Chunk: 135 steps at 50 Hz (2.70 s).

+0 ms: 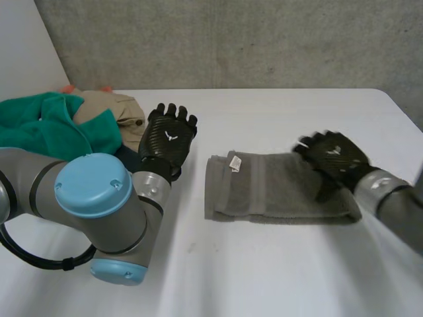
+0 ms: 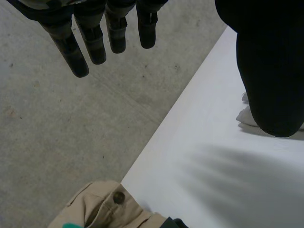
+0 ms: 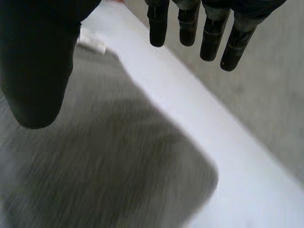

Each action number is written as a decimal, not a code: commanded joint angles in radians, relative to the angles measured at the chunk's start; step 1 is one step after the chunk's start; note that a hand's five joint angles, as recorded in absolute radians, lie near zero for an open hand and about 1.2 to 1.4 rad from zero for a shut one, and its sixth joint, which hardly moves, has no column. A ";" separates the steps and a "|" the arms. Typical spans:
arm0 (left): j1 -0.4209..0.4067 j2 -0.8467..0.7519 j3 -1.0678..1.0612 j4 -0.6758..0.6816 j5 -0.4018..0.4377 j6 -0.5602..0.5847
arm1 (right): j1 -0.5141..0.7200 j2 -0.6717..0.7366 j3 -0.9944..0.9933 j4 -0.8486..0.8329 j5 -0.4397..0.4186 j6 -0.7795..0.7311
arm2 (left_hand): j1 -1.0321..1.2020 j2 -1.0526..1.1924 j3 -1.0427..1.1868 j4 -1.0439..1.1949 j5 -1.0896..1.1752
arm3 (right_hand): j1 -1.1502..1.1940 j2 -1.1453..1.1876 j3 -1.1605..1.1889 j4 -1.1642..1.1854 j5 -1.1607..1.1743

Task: Fold the laundry.

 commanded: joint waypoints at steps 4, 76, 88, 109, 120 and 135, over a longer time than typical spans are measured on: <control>-0.038 -0.003 0.028 -0.001 0.000 0.001 | -0.190 0.040 0.074 0.142 -0.033 -0.235 | -0.019 -0.027 -0.033 -0.029 -0.046 | 0.069 0.047 0.056 0.031 0.024; -0.146 -0.340 0.488 -0.505 -0.033 -0.283 | 0.175 0.262 -0.299 0.213 0.192 0.414 | 0.026 0.018 0.012 0.016 -0.001 | -0.020 -0.042 -0.033 -0.058 -0.065; -0.152 -0.250 0.481 -0.475 0.033 -0.277 | 0.134 0.103 -0.176 0.175 0.194 0.455 | 0.020 0.012 0.006 0.010 -0.007 | -0.020 -0.042 -0.033 -0.058 -0.065; -0.126 -0.030 0.267 -0.426 0.160 -0.283 | 0.102 0.198 -0.047 0.063 0.060 0.734 | 0.002 -0.005 -0.012 -0.008 -0.025 | -0.020 -0.042 -0.033 -0.058 -0.065; -0.111 -0.023 0.243 -0.426 0.160 -0.285 | 0.171 0.238 -0.144 0.038 0.068 0.822 | 0.002 -0.005 -0.012 -0.008 -0.025 | -0.020 -0.042 -0.033 -0.058 -0.065; -0.095 -0.024 0.235 -0.426 0.160 -0.285 | 0.194 0.402 -0.460 0.035 0.191 0.901 | 0.002 -0.005 -0.012 -0.008 -0.025 | 1.202 1.180 1.188 1.163 1.157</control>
